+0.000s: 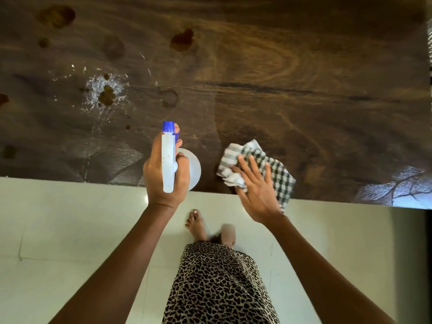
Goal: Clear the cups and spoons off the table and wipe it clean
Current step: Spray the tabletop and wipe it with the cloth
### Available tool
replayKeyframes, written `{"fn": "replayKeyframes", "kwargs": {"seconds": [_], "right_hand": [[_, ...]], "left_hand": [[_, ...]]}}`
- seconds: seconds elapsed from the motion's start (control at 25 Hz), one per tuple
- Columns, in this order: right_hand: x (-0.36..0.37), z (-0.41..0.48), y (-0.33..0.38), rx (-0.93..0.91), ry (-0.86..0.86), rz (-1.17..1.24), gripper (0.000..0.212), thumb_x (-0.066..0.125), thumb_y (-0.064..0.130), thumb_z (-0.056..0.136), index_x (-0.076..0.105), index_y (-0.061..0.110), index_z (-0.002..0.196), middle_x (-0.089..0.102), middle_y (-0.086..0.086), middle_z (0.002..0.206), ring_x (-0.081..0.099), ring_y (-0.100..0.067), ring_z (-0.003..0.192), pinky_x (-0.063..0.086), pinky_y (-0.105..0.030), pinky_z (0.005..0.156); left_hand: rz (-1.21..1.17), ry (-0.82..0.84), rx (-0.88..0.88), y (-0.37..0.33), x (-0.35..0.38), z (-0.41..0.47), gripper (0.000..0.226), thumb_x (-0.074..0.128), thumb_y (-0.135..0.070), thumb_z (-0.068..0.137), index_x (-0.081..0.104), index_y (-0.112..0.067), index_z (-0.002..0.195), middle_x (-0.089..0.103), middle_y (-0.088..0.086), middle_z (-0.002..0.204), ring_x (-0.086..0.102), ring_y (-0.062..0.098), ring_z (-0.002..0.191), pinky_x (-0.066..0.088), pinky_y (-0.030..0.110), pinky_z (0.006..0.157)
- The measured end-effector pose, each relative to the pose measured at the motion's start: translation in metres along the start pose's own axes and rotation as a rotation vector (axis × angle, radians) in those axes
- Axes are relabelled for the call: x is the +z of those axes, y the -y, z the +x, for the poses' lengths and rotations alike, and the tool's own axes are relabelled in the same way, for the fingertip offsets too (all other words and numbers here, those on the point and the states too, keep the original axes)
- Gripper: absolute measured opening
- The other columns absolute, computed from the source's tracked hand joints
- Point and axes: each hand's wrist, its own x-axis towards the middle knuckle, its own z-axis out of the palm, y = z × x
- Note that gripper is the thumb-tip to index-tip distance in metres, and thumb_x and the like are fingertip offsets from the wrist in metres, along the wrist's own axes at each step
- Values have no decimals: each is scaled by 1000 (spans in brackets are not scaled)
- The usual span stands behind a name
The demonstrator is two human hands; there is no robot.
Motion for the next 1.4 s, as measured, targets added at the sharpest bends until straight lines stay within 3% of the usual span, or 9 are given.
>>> {"fn": "replayKeyframes", "kwargs": {"seconds": [0.12,0.28,0.44,0.56,0.84,1.04,1.16,1.28,1.4], "right_hand": [[7,21,28,-133,55,-230,61,3,51,91,-5,29,147,-9,1,155,-13,-23,143,-13,-51,113],[11,-18,-14,-355,58,-310,62,20,52,90,11,31,148,15,-2,156,10,-24,144,13,-57,112],[-5,-1,-47,-106,4,-187,53,6,51,97,11,36,148,14,2,156,3,-18,144,12,-63,110],[-16,55,-19,101,-6,-151,57,3,55,91,-4,40,146,-12,7,154,-13,-18,143,-11,-58,111],[15,2,11,-286,69,-303,64,22,55,88,14,35,148,14,0,157,4,-25,144,9,-62,108],[-16,80,7,-76,3,-227,59,18,52,90,8,38,147,18,4,156,6,-19,144,4,-61,110],[-45,165,-10,47,-5,-201,56,12,52,91,-9,42,142,-1,9,158,-9,-16,144,-12,-57,110],[-82,251,-30,134,13,-137,55,18,49,97,-7,40,146,-12,10,157,-16,-16,143,-14,-56,110],[-97,289,-36,146,15,-141,56,14,50,98,-7,36,148,-15,8,157,-17,-18,143,-13,-56,110]], "left_hand": [[-35,29,2,0,1,-3,46,39,-15,78,50,8,116,59,9,115,65,31,99,53,46,87],[-49,56,-13,-3,-2,-6,49,37,-20,78,50,3,118,56,-1,113,66,31,99,51,40,88],[-12,43,-7,0,1,-1,46,37,-22,79,53,-2,118,56,-11,112,68,28,93,49,29,85],[-46,33,-12,-3,3,0,41,39,-20,79,52,-13,117,53,-20,109,68,30,92,53,37,85],[-193,38,-47,-9,2,30,42,42,-20,78,51,-10,118,56,-23,108,65,24,102,51,43,91],[-228,-6,12,-14,17,81,40,45,-2,78,52,-7,117,55,-25,105,66,21,100,52,44,89],[-243,-32,7,-9,32,117,43,47,-4,79,49,-10,122,58,-21,104,65,19,100,52,44,91],[-280,-47,39,-9,46,149,44,48,-8,80,41,-19,122,56,-15,109,63,13,101,51,41,92],[-304,-69,23,-9,62,182,43,50,1,81,46,-4,124,54,-5,114,62,1,100,51,38,93]]}}
